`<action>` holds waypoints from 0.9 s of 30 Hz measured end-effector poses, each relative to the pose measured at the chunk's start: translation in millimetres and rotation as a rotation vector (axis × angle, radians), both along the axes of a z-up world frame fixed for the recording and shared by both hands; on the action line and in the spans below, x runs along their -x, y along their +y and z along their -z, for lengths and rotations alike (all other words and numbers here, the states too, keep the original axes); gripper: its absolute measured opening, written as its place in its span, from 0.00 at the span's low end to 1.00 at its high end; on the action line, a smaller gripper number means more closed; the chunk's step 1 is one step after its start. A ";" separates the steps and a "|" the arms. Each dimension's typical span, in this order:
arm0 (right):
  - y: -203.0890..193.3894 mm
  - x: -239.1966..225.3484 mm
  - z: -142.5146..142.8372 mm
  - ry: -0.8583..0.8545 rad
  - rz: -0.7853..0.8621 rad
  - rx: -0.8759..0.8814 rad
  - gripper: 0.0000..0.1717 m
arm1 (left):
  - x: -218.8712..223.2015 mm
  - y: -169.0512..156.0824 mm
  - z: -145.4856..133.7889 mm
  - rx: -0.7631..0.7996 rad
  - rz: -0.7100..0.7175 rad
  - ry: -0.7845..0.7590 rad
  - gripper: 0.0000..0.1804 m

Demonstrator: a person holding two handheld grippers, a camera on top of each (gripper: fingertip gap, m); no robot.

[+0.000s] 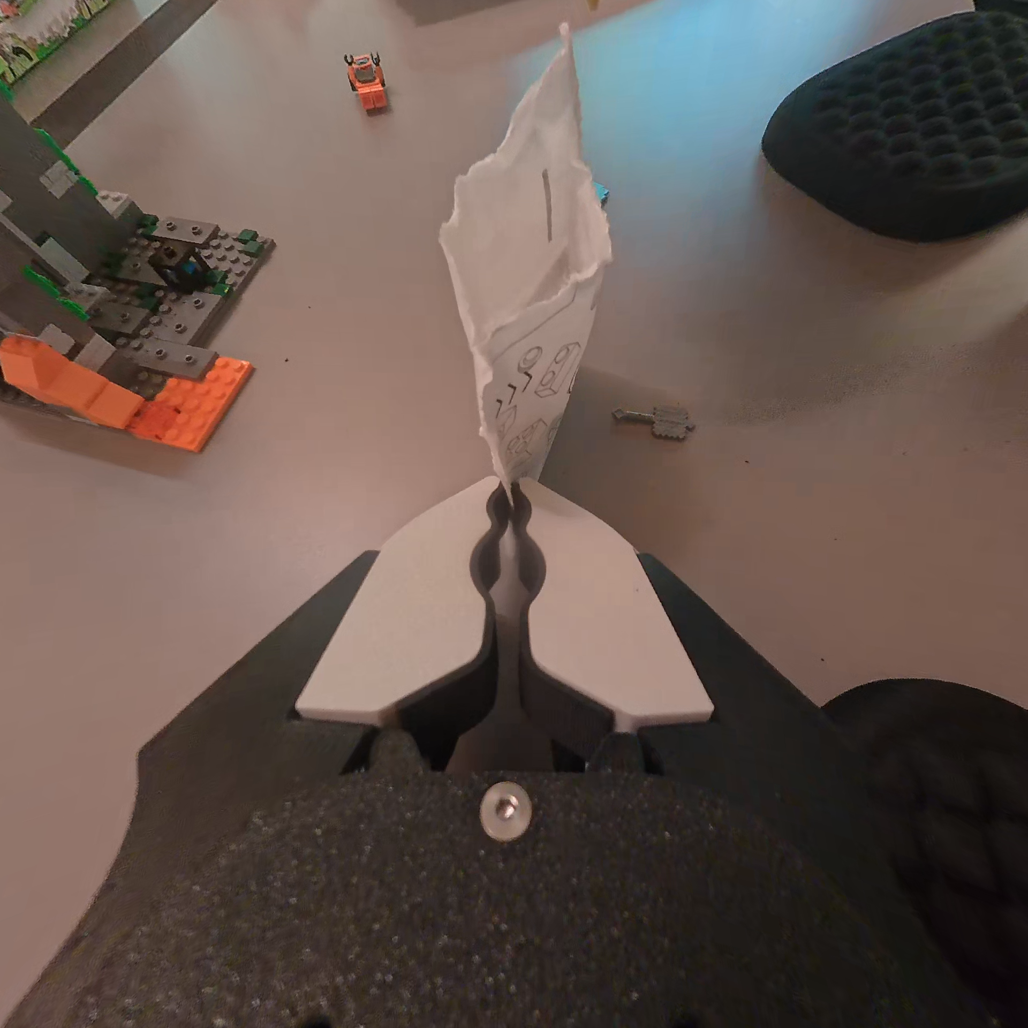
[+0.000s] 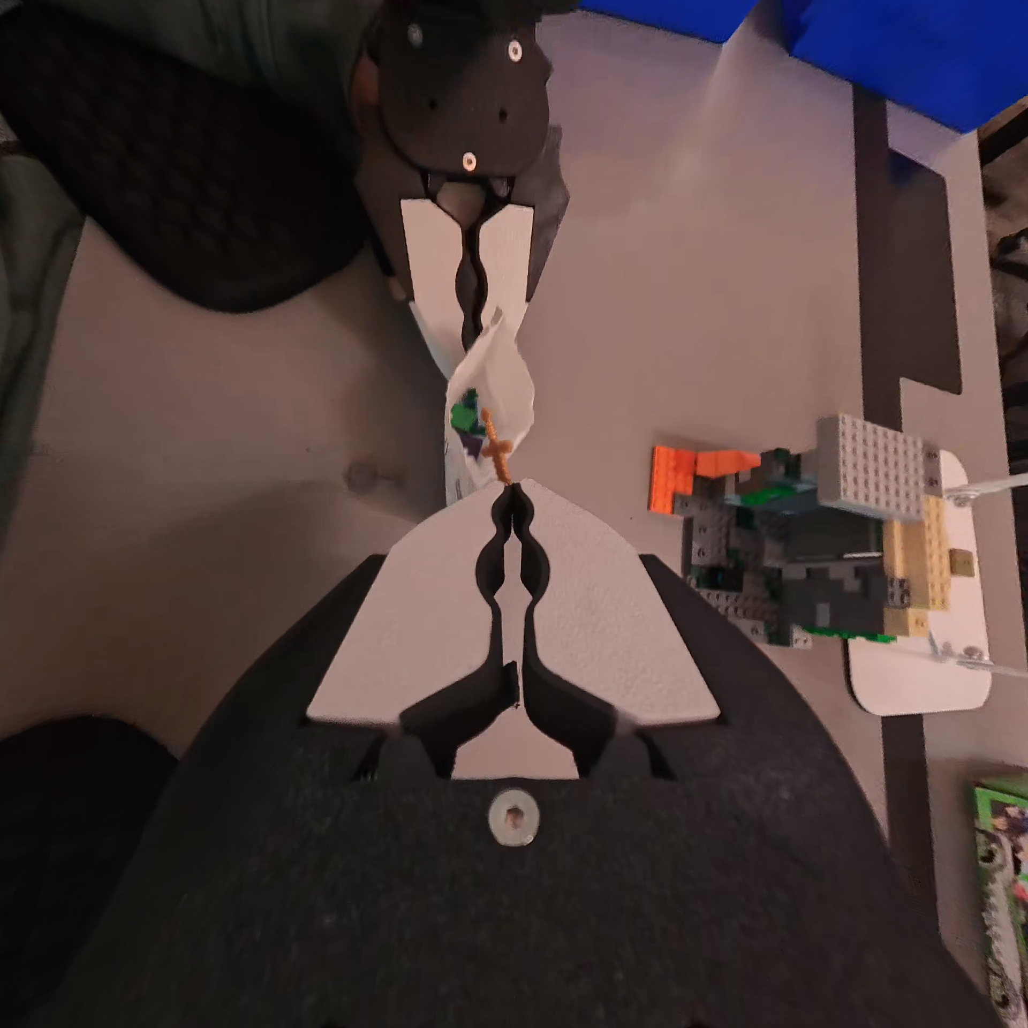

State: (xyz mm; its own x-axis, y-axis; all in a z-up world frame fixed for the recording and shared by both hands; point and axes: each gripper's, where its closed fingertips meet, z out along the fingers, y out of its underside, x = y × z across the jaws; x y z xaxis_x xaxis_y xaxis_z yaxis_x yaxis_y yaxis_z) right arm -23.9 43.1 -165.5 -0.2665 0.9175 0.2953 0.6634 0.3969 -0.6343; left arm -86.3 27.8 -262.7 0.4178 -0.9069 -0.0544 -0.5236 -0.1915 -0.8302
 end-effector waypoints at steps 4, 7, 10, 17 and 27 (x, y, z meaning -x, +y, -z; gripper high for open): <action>-2.9 20.0 2.8 -0.013 0.029 -0.010 0.00 | 0.2 0.1 -0.3 0.006 -0.001 -0.004 0.00; -5.5 28.8 7.4 -0.021 0.051 0.007 0.00 | 0.1 0.1 -0.1 0.006 -0.002 -0.003 0.00; -5.8 33.1 14.1 -0.052 0.066 -0.016 0.00 | -0.2 -0.4 1.0 0.005 -0.002 0.006 0.00; -3.6 35.6 28.0 -0.137 0.096 -0.064 0.00 | -0.2 -0.6 1.3 0.003 -0.003 0.009 0.00; -5.8 37.5 32.6 -0.144 0.090 -0.074 0.00 | 0.0 -0.2 1.3 0.007 -0.005 0.007 0.00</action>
State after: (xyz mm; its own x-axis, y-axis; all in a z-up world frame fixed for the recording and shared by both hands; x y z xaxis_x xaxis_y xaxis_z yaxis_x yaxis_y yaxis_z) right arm -61.5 37.3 -198.0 -0.2288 0.9168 0.3272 0.7803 0.3737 -0.5014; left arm -86.3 27.6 -263.9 0.4218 -0.9052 -0.0510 -0.5285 -0.1998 -0.8251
